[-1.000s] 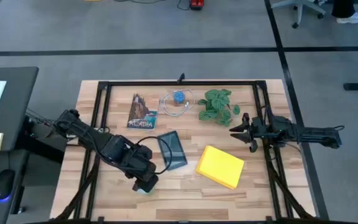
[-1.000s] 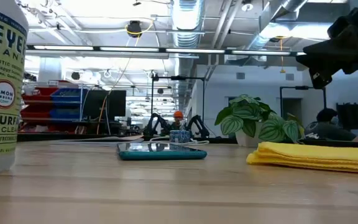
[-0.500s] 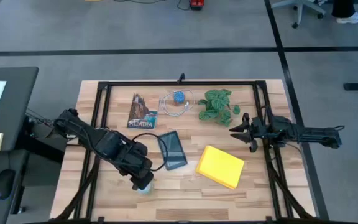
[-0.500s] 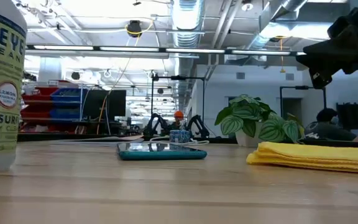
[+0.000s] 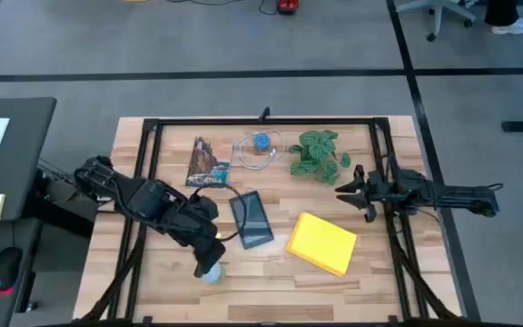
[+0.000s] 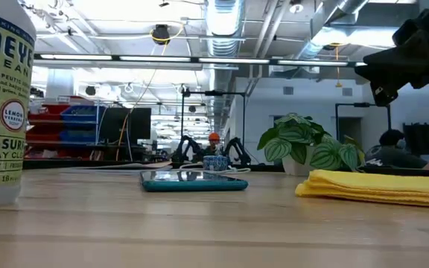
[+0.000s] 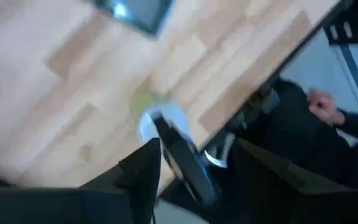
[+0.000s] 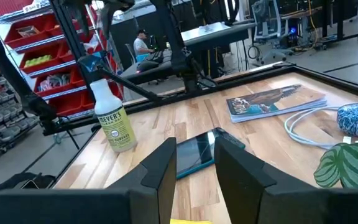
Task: Apply microfiber cloth
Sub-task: Spray the front of the blue tablet
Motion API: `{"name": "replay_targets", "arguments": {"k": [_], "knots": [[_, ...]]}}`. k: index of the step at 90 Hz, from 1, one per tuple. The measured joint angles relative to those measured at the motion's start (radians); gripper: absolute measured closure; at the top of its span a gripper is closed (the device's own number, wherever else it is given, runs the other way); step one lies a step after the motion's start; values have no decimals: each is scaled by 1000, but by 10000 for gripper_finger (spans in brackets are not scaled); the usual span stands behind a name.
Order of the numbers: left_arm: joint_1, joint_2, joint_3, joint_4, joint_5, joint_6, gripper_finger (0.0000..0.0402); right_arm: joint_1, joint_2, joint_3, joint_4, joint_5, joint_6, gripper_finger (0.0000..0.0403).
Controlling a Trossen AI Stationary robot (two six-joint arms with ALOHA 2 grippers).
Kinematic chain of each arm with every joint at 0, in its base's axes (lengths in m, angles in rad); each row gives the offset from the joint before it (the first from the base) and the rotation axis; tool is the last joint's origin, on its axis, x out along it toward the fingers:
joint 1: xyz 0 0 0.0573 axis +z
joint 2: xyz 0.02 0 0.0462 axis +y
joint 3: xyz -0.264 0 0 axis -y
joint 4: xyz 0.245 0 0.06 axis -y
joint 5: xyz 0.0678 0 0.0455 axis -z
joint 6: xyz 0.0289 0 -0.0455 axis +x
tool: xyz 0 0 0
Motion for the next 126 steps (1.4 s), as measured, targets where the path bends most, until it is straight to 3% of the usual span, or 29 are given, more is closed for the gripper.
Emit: {"name": "replay_targets", "arguments": {"k": [22,37,49,64,83,107,117,126], "knots": [[160,-62,0,0,-232,283,226,0,0,0,0,0,0,305],[301,-73,-23,0,-261,539,226,0,0,0,0,0,0,305],[420,-86,-126,2,-258,692,226,0,0,0,0,0,0,305],[572,-175,-354,62,-260,790,226,0,0,0,0,0,0,305],[668,-459,-714,369,-259,861,226,0,0,0,0,0,0,305],[629,-887,-1214,975,-259,972,226,0,0,-2,20,0,5,305],[585,-1033,-1422,1185,-258,976,226,0,0,-4,89,1,200,305],[537,-1143,-1595,1355,-258,946,226,6,5,-3,150,-6,229,305]]}}
